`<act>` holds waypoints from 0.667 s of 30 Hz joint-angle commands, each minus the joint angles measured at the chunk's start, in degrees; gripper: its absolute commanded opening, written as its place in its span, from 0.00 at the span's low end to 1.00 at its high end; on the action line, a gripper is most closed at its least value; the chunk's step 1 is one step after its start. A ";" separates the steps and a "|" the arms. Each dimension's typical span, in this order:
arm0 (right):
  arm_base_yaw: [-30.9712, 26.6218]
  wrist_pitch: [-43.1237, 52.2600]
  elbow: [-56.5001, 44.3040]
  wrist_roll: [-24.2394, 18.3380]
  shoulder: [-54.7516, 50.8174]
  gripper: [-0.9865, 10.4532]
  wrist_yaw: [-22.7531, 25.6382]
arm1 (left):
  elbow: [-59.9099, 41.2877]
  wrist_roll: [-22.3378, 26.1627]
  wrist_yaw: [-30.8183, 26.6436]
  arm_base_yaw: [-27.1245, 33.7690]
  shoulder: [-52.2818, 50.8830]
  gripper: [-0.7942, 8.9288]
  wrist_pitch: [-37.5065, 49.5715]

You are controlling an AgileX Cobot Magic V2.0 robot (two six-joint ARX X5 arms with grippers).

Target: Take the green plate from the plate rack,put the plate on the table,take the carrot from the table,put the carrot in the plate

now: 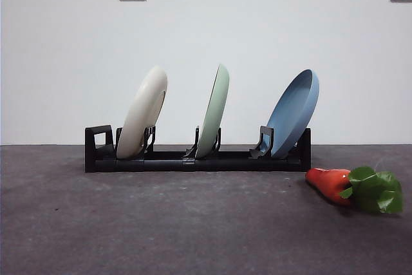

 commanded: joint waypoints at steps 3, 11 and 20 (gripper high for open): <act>0.04 -2.60 5.27 1.62 3.32 0.08 -2.54 | 5.75 -1.22 2.51 0.09 0.83 0.08 -2.14; 0.04 -14.36 20.02 -4.33 14.21 0.08 -7.37 | 16.68 -0.70 10.36 0.11 8.24 0.08 -9.57; 0.07 -31.85 38.12 -17.25 30.75 0.08 -15.78 | 27.30 0.72 22.82 0.11 19.78 0.08 -14.08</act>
